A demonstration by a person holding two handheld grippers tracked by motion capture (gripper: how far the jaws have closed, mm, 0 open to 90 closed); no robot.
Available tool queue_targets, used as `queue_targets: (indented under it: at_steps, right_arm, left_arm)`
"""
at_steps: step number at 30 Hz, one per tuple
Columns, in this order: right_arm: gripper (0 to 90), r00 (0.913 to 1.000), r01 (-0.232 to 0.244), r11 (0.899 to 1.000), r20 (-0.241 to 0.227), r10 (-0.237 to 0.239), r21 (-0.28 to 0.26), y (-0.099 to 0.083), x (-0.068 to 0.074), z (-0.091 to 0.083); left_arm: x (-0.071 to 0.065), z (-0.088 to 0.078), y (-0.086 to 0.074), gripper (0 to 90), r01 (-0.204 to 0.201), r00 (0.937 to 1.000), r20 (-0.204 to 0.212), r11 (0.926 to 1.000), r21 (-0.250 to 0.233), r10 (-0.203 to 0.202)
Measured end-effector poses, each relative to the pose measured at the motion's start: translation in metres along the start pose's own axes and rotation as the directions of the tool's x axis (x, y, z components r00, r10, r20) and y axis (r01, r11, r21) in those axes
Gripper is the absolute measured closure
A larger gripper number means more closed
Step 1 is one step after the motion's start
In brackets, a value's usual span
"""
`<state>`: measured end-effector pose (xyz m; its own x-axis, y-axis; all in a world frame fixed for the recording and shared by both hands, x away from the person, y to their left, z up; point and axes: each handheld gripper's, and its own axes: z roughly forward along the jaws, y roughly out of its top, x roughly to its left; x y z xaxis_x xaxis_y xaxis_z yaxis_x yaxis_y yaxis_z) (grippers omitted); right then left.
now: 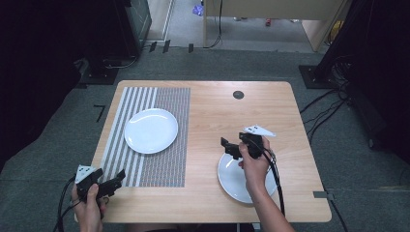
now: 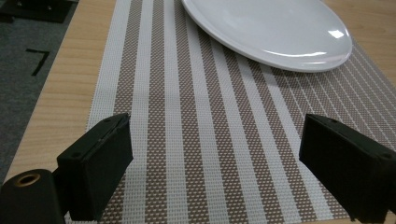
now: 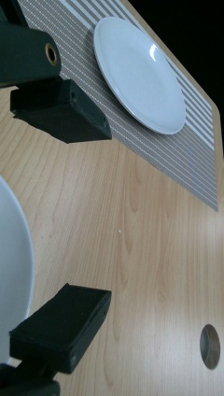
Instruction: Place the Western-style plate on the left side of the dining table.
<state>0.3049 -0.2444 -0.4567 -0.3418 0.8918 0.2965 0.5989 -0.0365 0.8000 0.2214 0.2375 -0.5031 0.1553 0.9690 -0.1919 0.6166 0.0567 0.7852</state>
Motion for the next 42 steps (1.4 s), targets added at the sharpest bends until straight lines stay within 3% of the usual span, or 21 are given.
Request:
queue_targets:
  at_steps: [3,9,14,17,25,32,42]
  right_arm:
    - [18.1,0.9997,-0.005,1.0,0.025,0.005,-0.008,-0.001,-0.008,-0.008]
    - [17.6,0.9989,-0.017,0.999,0.043,0.018,-0.029,-0.006,-0.024,-0.026]
    - [17.6,0.9979,-0.034,0.999,0.053,0.036,-0.04,-0.013,-0.037,-0.039]
    - [17.6,0.9973,-0.045,0.998,0.056,0.047,-0.037,-0.018,-0.045,-0.045]
    - [17.6,0.994,-0.068,0.997,0.084,0.071,-0.042,-0.031,-0.064,-0.062]
    - [17.6,0.9881,-0.09,0.995,0.12,0.095,-0.048,-0.039,-0.083,-0.075]
    - [17.6,0.9811,-0.119,0.991,0.145,0.128,-0.065,-0.049,-0.109,-0.098]
  left_arm:
    - [0.001,0.0,-0.004,9.7,-0.015,0.9998,-0.011,0.9998,0.011,0.015]
    - [0.006,-0.001,-0.006,9.7,-0.026,0.9991,-0.035,0.9996,0.009,0.026]
    - [0.007,0.006,-0.01,9.8,-0.047,0.9976,-0.048,0.998,0.042,0.049]
    - [0.007,0.007,-0.01,9.8,-0.072,0.9956,-0.059,0.9968,0.036,0.074]
    - [0.007,0.01,-0.009,9.8,-0.102,0.9938,-0.034,0.9911,0.085,0.106]
    - [0.0,0.014,-0.009,9.7,-0.165,0.9811,-0.083,0.9793,0.118,0.175]
    - [0.0,0.014,-0.009,9.7,-0.165,0.9808,-0.084,0.9791,0.118,0.176]
